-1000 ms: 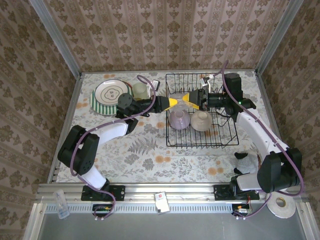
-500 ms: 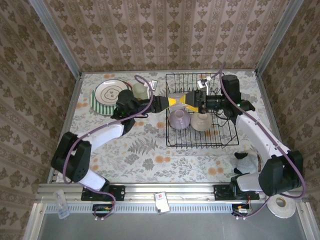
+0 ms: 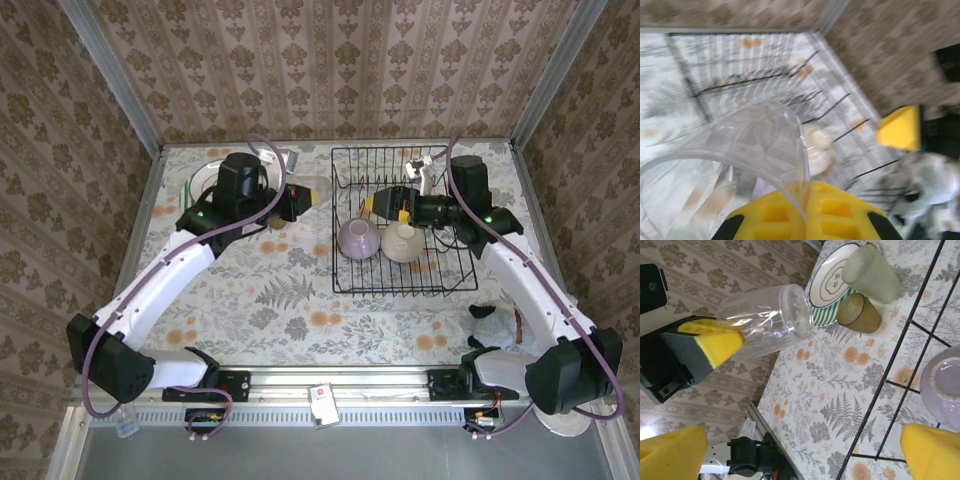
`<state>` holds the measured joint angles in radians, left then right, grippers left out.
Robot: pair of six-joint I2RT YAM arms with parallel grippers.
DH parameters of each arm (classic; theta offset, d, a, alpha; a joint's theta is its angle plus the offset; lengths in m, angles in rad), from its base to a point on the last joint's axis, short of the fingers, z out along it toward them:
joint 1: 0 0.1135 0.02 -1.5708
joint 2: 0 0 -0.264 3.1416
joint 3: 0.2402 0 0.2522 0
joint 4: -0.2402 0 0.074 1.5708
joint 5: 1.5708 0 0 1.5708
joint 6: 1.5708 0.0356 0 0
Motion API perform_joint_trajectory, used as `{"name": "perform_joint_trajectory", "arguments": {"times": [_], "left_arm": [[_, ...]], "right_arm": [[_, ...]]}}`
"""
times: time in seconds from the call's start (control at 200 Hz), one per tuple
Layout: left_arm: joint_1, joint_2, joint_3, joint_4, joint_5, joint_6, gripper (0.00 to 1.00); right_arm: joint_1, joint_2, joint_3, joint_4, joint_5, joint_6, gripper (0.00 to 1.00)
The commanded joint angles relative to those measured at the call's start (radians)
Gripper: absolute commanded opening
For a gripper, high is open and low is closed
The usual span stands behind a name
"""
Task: Unload the mixed dishes from the dish rack
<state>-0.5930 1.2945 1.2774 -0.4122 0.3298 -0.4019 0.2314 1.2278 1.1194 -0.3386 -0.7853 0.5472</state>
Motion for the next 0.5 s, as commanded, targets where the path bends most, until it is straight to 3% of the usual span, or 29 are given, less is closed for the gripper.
{"name": "perform_joint_trajectory", "arguments": {"times": [0.0, 0.115, 0.255, 0.495], "left_arm": [[0.01, -0.006, 0.069, -0.361, -0.253, 0.195, 0.0], [0.021, 0.004, 0.102, -0.494, -0.356, 0.259, 0.0], [0.065, 0.046, 0.128, -0.607, -0.378, 0.298, 0.0], [0.13, 0.186, 0.135, -0.624, -0.4, 0.342, 0.0]], "right_arm": [[0.015, 0.01, 0.001, -0.027, 0.047, -0.033, 1.0], [0.033, 0.036, 0.006, -0.027, 0.057, -0.042, 1.0], [0.062, 0.063, 0.021, -0.046, 0.082, -0.069, 1.0], [0.106, 0.079, 0.027, -0.087, 0.131, -0.118, 1.0]]}}
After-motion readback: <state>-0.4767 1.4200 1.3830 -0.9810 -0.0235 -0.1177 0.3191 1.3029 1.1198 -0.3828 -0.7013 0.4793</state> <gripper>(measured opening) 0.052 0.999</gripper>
